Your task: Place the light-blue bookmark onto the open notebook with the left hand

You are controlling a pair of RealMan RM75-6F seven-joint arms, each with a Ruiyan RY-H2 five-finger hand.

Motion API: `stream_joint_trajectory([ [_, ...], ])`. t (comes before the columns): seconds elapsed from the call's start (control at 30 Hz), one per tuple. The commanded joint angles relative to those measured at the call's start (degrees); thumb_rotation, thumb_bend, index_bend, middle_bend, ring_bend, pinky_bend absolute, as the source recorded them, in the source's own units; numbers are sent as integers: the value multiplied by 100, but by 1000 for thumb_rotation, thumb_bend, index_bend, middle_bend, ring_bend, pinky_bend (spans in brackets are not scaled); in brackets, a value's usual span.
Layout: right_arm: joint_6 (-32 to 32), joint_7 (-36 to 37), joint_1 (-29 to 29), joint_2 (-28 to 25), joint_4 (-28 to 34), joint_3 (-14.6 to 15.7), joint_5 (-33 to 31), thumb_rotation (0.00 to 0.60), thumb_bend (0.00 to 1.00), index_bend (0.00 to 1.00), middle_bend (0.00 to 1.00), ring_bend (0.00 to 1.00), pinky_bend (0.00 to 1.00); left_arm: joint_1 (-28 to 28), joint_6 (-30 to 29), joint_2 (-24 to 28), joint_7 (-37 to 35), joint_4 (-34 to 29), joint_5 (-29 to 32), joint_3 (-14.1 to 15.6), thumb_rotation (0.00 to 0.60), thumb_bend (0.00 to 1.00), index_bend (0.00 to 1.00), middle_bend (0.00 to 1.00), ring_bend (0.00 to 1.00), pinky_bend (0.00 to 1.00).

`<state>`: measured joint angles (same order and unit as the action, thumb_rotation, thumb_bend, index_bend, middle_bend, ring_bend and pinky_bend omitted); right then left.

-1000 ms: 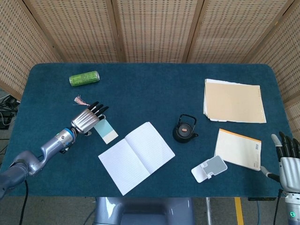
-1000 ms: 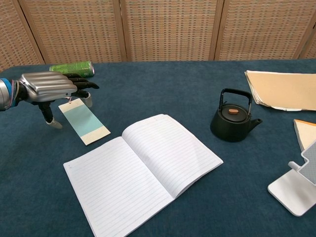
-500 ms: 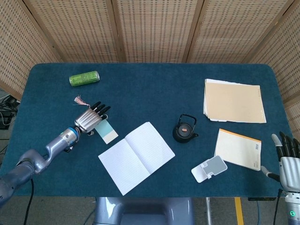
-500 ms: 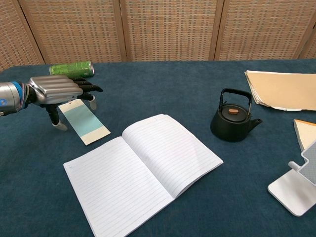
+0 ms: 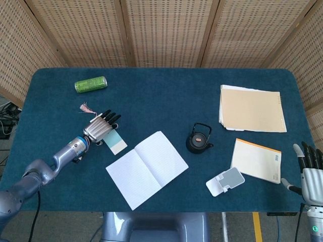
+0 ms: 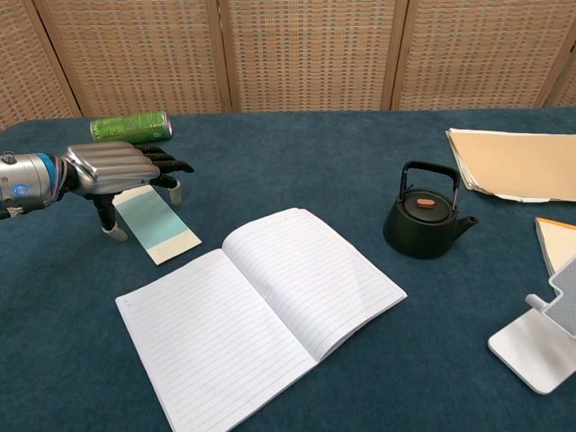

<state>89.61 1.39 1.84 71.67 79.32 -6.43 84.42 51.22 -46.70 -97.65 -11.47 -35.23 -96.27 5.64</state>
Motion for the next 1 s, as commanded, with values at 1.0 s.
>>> stream_joint_trajectory([
  [1.0,45,-6,1,1,14,23,63,600,108,48,0,0,0,210,327,39,-19,-214,143,91,600,188,554,0,0,0],
])
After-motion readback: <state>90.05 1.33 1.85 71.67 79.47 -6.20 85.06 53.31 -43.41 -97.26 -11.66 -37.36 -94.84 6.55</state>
